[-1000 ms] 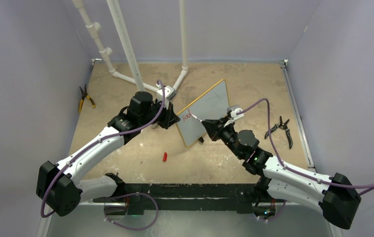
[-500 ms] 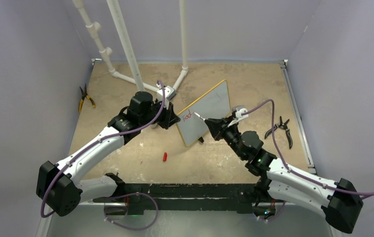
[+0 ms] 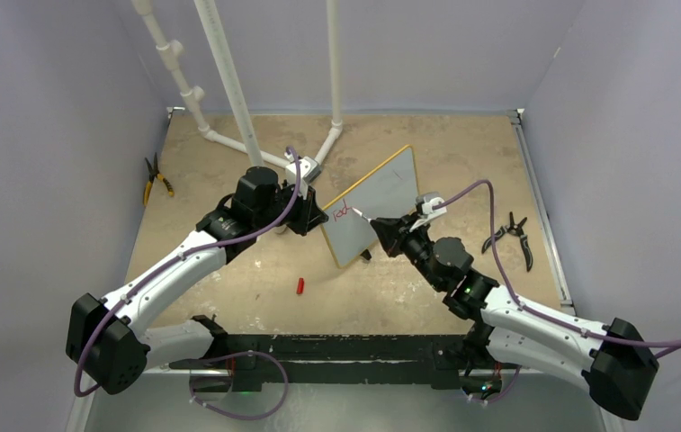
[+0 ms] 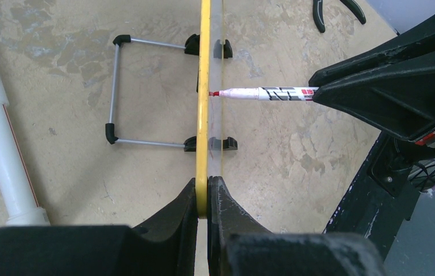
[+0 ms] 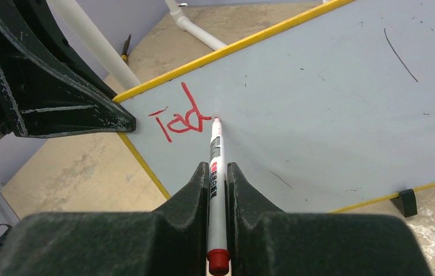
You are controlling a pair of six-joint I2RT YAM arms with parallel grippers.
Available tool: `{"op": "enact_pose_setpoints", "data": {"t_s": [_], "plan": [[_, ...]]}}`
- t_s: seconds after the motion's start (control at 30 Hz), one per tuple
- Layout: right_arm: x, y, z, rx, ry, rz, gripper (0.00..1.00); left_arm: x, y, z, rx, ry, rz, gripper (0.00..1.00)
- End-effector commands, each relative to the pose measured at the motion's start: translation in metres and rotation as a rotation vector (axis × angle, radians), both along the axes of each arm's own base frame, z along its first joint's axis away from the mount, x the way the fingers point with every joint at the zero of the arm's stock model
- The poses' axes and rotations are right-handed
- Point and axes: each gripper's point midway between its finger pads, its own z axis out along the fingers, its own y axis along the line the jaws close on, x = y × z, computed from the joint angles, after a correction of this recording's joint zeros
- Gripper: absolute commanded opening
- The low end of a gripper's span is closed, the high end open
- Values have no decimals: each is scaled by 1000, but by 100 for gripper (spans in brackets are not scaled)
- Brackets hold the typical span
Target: Write a sentence on the whiteboard
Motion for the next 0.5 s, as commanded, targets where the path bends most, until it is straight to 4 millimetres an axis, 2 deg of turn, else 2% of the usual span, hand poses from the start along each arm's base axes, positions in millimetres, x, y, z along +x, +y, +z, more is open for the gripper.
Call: {"op": "enact_pose_setpoints", "data": {"t_s": [0.0, 0.13, 0.47], "plan": [[7, -3, 33, 66, -70, -41, 0, -3, -2, -5, 18, -14, -38, 0], [9, -6, 36, 74, -76, -60, 0, -4, -2, -4, 17, -15, -41, 0], [8, 1, 44, 73, -116, -23, 0, -4, -2, -5, 18, -12, -43, 0]]}}
